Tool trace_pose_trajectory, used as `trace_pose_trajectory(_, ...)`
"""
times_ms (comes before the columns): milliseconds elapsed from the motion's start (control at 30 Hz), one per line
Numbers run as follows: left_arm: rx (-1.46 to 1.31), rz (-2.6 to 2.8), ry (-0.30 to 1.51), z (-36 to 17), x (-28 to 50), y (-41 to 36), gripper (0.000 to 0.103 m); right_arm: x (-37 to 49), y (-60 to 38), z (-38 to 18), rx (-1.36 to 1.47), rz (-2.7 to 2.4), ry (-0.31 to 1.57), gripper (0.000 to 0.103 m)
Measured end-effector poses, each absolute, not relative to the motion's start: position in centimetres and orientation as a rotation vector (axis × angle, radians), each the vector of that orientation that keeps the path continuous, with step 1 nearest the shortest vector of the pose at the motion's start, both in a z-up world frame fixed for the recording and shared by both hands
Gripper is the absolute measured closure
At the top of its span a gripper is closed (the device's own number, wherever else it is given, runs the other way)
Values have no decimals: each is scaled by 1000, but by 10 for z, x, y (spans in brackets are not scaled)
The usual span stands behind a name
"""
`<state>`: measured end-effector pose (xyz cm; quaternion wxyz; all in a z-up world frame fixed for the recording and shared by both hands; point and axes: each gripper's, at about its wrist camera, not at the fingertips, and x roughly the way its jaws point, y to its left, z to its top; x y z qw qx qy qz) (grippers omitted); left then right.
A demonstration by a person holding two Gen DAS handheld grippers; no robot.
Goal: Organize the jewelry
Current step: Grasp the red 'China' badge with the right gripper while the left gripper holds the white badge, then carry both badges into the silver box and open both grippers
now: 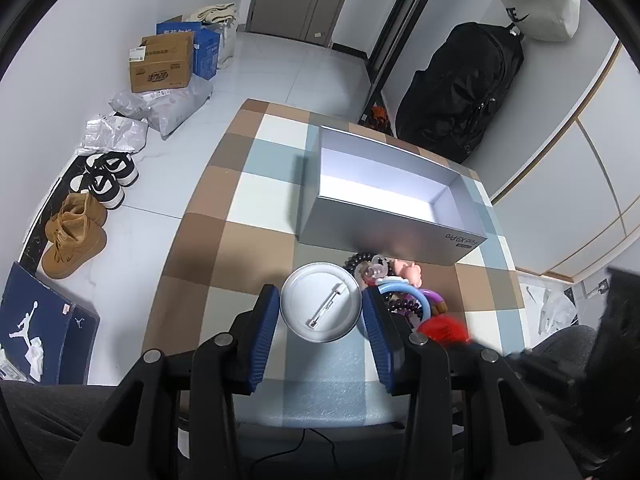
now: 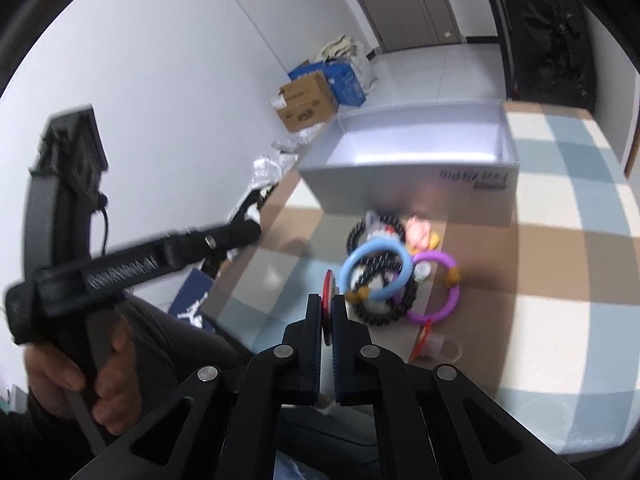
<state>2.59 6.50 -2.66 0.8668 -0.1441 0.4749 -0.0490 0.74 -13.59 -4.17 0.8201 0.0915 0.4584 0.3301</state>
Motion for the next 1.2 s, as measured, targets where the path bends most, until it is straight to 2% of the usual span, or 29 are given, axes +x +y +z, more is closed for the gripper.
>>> trace_pose_trajectory(300,-261,-121,982,-8,56,42,66,43,-170,6,237,689,867,99)
trace_pose_trajectory(667,-257,-163,996,0,110,27,66,115,-188,33,255,673,815,99)
trace_pose_trajectory(1200,-293,-224,1106,-36,153,15,66,172,-178,-25,286,708,965,99)
